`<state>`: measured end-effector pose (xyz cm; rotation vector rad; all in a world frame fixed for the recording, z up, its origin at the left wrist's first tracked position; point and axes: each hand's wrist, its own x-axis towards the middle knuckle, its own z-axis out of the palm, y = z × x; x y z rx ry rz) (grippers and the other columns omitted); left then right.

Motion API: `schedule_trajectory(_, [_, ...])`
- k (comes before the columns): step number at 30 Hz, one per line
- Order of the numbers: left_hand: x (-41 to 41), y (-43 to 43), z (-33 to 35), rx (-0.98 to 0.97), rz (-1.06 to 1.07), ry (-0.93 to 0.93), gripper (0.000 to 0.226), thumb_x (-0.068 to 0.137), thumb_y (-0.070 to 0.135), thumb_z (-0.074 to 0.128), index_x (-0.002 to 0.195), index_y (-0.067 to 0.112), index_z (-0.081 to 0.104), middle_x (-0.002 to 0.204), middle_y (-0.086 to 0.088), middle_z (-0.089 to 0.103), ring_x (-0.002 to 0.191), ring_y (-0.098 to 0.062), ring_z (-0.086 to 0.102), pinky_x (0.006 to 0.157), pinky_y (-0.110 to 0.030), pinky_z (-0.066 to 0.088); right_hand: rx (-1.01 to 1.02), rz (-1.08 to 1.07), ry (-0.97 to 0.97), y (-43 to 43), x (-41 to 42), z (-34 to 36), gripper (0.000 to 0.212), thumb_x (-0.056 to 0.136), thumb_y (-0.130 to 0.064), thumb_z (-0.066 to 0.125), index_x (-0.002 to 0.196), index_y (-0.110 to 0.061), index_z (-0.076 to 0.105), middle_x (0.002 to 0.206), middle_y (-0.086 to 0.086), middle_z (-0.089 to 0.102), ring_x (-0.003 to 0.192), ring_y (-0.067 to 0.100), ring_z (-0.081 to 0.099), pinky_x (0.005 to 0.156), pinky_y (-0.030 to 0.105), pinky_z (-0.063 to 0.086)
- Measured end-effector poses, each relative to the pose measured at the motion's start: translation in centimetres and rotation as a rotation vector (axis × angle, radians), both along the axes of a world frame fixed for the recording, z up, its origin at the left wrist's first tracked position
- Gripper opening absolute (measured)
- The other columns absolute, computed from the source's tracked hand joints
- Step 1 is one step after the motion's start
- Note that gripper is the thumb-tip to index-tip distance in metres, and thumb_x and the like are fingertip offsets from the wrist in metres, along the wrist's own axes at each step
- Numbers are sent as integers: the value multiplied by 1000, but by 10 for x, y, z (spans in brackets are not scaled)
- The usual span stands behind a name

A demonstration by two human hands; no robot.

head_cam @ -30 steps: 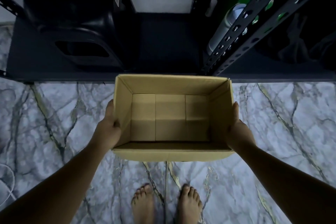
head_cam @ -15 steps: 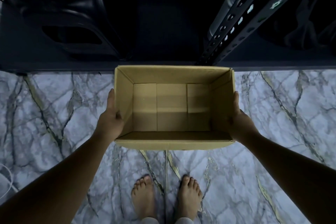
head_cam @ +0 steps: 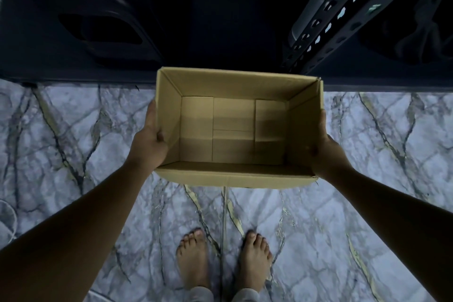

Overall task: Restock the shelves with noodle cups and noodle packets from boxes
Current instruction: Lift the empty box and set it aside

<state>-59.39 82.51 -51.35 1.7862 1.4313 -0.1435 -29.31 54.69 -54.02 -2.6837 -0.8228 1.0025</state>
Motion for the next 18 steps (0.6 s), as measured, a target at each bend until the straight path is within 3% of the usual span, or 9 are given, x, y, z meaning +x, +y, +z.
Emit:
schedule_trajectory(5, [3,4,-6,20,6,1,80,108,11,43,162,45,-5,129,-22,63,72,-10,51,76,-34,45,-2,-22,-4,7,2,3,105,98,-5,51,152,-43,-31,103,12,55,70,21,58,52,33,44])
schedule_trajectory(9, [-2,2,-8,29,-20,-8,77,109,16,43,162,45,-5,141,-19,58,90,-17,56,80,-32,44,2,2,15,6,4,3,104,100,-8,51,152,-42,-32,112,20,58,74,26,61,59,41,54])
schedule_trajectory(12, [-6,4,-8,56,-28,-16,73,109,22,46,165,38,0,152,-15,51,117,-29,60,92,-29,41,15,19,24,5,7,4,102,100,-15,51,152,-44,-31,131,25,54,87,32,62,70,45,54])
schedule_trajectory(14, [-11,6,-9,84,-48,-17,72,108,26,49,166,29,6,160,-12,41,138,-32,49,103,-28,35,22,7,30,8,4,10,98,100,-21,51,154,-43,-27,144,21,46,96,33,60,72,44,53])
schedule_trajectory(16, [-15,6,-6,109,-97,0,69,107,28,50,166,22,13,163,-12,34,145,-31,41,108,-27,30,-7,-20,51,11,-3,18,91,101,-22,49,159,-37,-20,159,15,30,114,40,57,83,49,54])
schedule_trajectory(18, [-18,-1,4,137,-170,15,66,107,28,51,164,16,20,163,-11,32,143,-32,43,110,-32,35,-62,5,55,14,-12,28,83,103,-24,47,162,-28,-11,168,18,7,142,48,37,105,56,45])
